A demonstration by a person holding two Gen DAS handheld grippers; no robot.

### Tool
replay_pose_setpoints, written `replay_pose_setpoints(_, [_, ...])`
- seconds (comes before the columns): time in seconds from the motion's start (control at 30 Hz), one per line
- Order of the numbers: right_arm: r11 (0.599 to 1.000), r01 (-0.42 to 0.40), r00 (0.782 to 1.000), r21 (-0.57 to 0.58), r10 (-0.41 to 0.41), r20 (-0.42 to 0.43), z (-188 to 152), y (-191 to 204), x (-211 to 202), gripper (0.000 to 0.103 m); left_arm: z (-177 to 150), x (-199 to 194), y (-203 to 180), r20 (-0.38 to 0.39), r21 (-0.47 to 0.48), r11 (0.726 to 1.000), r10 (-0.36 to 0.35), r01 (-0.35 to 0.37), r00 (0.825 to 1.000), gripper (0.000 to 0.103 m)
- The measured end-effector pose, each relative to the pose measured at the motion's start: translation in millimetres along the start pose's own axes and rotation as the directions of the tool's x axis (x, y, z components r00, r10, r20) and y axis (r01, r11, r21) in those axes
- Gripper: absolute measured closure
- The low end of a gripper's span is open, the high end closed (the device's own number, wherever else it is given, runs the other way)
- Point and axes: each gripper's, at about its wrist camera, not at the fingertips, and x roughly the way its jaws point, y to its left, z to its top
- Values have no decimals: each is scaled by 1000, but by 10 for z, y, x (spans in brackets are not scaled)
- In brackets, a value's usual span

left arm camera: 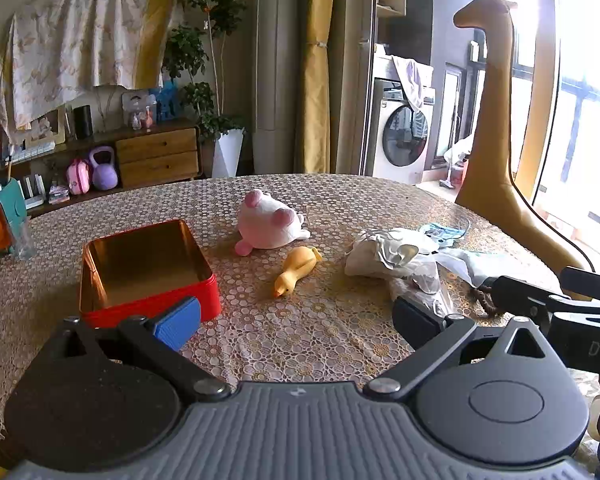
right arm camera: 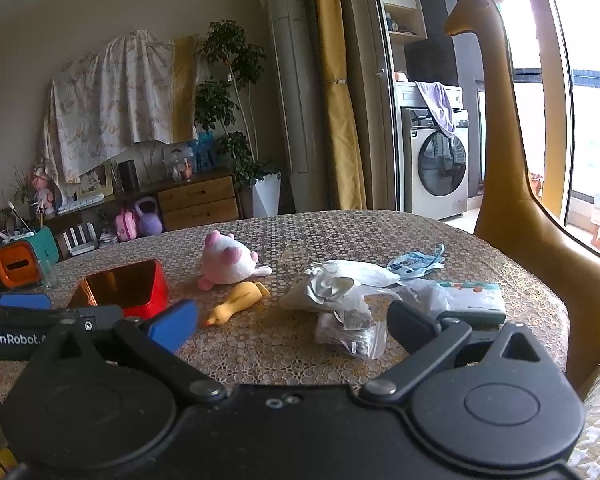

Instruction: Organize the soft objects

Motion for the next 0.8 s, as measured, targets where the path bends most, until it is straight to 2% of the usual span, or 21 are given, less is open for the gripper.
replay_pose_setpoints(0.8, [1000, -15, 1000, 13, 15, 6, 2, -32, -28, 5, -10, -13, -18, 6, 1, 1000, -3, 3, 1000, 0])
